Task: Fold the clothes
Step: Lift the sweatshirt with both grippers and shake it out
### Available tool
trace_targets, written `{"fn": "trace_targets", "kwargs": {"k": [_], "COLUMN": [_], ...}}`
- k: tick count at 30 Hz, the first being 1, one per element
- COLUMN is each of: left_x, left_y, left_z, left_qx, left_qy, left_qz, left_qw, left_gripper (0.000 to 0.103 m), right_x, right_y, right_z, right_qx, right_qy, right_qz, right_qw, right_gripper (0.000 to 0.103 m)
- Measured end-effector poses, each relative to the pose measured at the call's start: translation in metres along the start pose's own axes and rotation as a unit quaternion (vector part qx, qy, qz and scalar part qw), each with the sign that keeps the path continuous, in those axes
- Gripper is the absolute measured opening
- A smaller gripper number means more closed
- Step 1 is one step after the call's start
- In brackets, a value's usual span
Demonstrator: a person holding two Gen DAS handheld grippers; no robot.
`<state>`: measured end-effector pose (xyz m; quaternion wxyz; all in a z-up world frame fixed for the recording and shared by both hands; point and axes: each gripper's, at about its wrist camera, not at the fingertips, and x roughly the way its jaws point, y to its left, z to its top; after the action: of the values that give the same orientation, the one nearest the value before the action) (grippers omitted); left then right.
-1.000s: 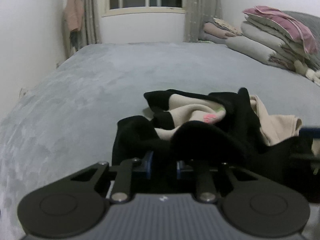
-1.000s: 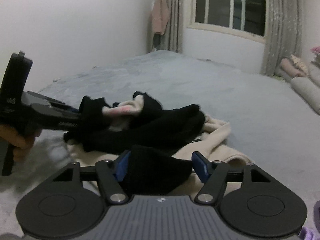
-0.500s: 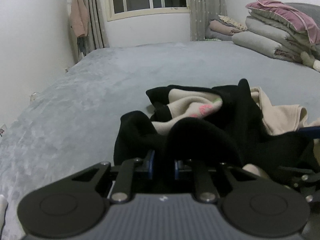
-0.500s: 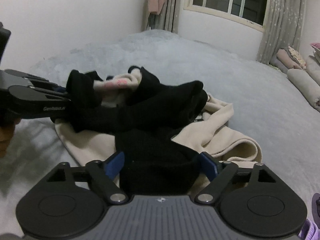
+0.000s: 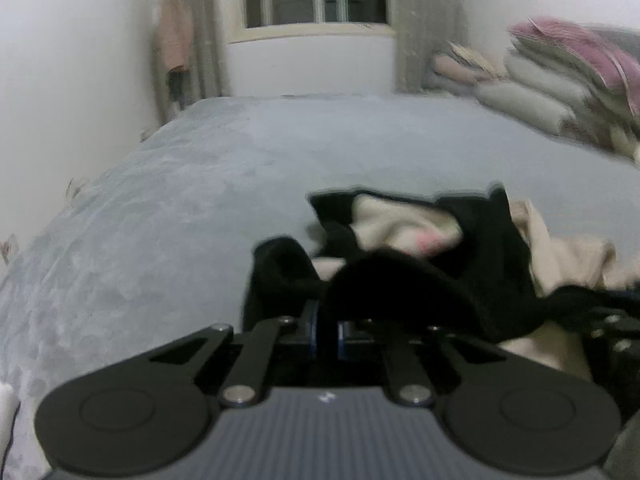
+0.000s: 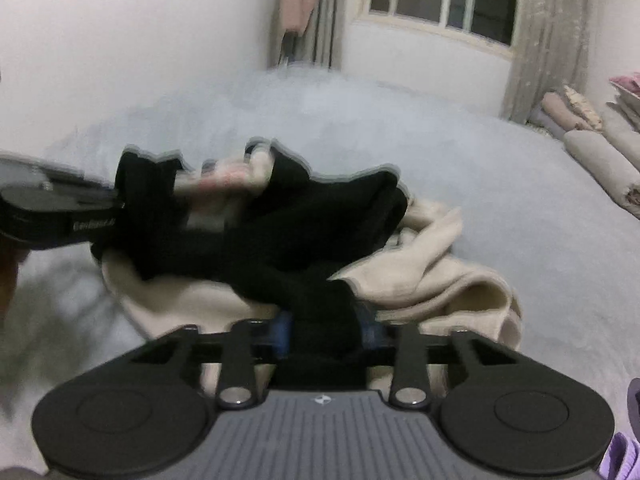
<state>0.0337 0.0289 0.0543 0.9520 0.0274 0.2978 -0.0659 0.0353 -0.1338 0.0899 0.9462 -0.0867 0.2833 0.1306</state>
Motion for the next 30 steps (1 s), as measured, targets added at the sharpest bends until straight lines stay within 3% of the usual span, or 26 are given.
{"fn": "trace_targets", "kwargs": {"k": [4,7,11,17,19,24,30], "left_x": [-0.025,-0.039,-0.043,-0.041,-0.035,-0.028,-0.056], "left_y": [0.045,0.083,0.129,0.190,0.203,0.227,0.246], "left_z": [0.023,0.032,0.036,0.043,0.045,0.058,0.103], "left_qx": [-0.086,-0.153,-0.235,-0.322,-0.329,-0.360,-0.340], "left_qy": [-0.049,-0.067,-0.065,-0.086,-0.088,-0.098,-0.165], "left_qz": [0.013,0.009,0.012,0.035,0.041,-0.011,-0.063], "left_qw": [0.9950,0.9859,0.9698,0.9422,0.9392,0.9277,0.9239], "left_gripper": [0.006,0.006,0.005,0.005,0.004,0.004,0.004], "right_x": [-0.045,-0.087,-0.133,-0.171,-0.183,-0.213,-0.254], "right_y": [-0.013,-0.024,-0.032,-0.029,-0.028,-0.033,-0.041], "right_z": [0.012,0.018,0.021,0.043,0.054,0.090,0.151], "right_qx": [0.031,0.061,0.087,0.063,0.059,0.048,0.033], "right_qy": [-0.121,-0.227,-0.326,-0.371,-0.386,-0.421,-0.463], "right_qz": [-0.003,0.002,0.001,-0.016,-0.018,-0.047,-0.114], "right_qw": [0.992,0.972,0.941,0.927,0.921,0.904,0.878], "right_gripper": [0.016,0.016,0.016,0.016,0.016,0.016,0.016]}}
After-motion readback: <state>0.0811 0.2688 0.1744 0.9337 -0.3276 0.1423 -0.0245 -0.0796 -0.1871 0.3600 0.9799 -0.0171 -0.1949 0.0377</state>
